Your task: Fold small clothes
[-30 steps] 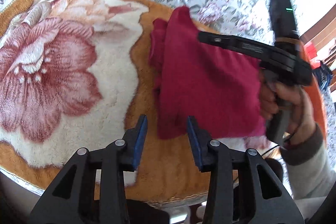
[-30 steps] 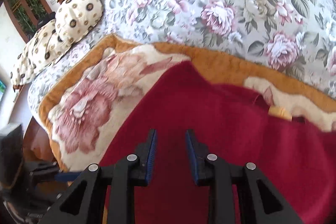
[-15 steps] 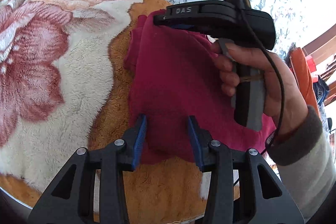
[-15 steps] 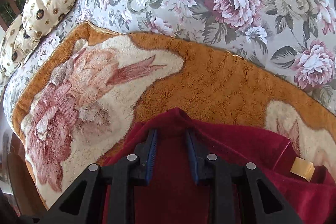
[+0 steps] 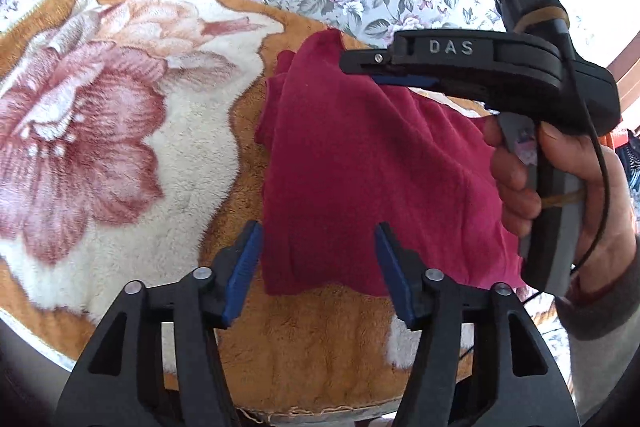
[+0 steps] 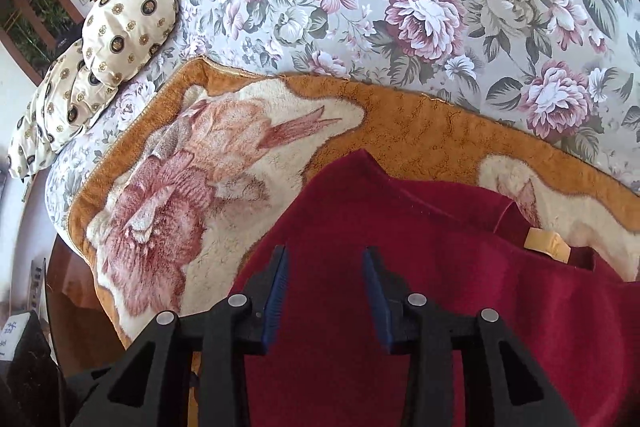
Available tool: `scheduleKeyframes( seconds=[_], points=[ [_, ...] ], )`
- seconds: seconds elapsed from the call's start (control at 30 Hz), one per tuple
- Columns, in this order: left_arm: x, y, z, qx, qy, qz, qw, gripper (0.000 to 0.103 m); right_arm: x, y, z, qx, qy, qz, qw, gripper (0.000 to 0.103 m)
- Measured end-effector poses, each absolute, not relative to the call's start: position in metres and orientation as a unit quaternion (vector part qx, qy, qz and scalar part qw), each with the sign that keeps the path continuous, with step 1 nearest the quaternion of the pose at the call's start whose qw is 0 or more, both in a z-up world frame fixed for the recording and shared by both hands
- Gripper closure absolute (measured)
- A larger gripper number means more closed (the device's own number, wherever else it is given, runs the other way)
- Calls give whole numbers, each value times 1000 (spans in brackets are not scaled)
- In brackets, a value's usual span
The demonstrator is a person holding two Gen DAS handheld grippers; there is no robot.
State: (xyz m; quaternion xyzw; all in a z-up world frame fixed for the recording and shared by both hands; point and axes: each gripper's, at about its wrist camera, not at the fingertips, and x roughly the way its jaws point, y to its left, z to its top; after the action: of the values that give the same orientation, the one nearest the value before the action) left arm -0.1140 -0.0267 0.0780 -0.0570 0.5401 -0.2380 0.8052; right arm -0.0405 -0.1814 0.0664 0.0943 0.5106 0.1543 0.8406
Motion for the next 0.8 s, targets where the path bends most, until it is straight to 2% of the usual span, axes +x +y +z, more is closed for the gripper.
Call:
scheduleKeyframes(
  seconds=[0.23, 0.4, 0.5, 0.73, 0.8],
  points=[
    [-113, -14, 81, -62, 538, -223, 811, 40, -43, -180, 74, 124, 513, 159, 834, 55],
    [-108, -1, 71, -114, 548, -227, 797, 33, -33, -175, 68, 135, 525, 146, 827, 49],
    [-101, 4, 58, -157, 558, -230, 782, 27, -24, -169, 63, 123, 533, 127, 828, 49],
    [-91, 7, 38, -209, 566, -239, 761, 21, 7, -152, 52, 102, 553, 103, 820, 46],
    [-91, 4, 37, -212, 561, -246, 761, 15, 14, -144, 48, 84, 563, 99, 816, 45]
  ],
)
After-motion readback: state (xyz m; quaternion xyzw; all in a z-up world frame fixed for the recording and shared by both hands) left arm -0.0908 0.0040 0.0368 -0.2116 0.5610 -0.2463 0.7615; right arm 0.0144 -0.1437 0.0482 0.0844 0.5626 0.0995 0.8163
